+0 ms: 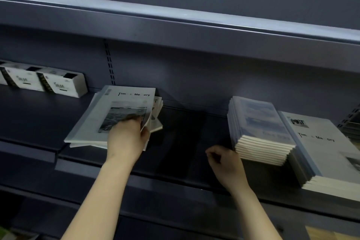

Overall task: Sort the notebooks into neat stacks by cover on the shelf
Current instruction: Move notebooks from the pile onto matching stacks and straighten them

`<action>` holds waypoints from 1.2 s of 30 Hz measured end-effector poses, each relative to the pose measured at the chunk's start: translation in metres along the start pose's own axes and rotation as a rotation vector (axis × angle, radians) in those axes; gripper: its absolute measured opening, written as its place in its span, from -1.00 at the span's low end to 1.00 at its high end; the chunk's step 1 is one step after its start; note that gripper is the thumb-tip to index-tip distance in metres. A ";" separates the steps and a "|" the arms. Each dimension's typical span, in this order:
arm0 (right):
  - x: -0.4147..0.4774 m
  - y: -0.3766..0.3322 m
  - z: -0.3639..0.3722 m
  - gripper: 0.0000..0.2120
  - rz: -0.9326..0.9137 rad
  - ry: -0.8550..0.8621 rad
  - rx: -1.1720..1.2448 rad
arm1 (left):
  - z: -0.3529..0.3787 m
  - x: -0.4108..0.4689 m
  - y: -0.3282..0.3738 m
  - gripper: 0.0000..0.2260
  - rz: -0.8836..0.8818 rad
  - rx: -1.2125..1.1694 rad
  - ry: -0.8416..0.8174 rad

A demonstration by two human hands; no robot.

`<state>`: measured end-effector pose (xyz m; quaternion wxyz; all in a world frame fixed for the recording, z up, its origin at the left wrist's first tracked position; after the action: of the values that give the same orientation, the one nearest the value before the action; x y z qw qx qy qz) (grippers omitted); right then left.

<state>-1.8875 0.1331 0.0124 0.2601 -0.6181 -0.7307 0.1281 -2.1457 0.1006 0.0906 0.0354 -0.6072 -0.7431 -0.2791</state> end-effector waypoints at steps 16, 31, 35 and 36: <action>0.003 -0.035 0.007 -0.83 0.176 -0.294 0.596 | -0.001 -0.014 0.028 -0.90 0.172 -0.154 0.097; 0.021 -0.079 0.004 -0.46 0.243 -0.611 1.602 | 0.015 -0.042 0.082 -0.72 0.392 -0.325 -0.037; 0.019 -0.073 0.003 -0.50 0.176 -0.622 1.581 | 0.019 -0.043 0.080 -0.65 0.410 -0.521 -0.067; 0.019 -0.070 0.003 -0.52 0.156 -0.624 1.552 | 0.020 -0.042 0.078 -0.64 0.384 -0.570 -0.022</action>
<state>-1.9498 0.1375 0.0501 0.3877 -0.2489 -0.4286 0.7772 -2.0570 0.0805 0.0863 -0.0920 -0.7244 -0.5076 -0.4573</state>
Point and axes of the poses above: each hand's wrist, its own x-axis towards the middle knuckle, its own z-axis out of the palm, y = z × x, the point moved 2 cm from there along x, towards the middle knuckle, and after that the axes turned 7 degrees about -x, right-handed, at the moved point
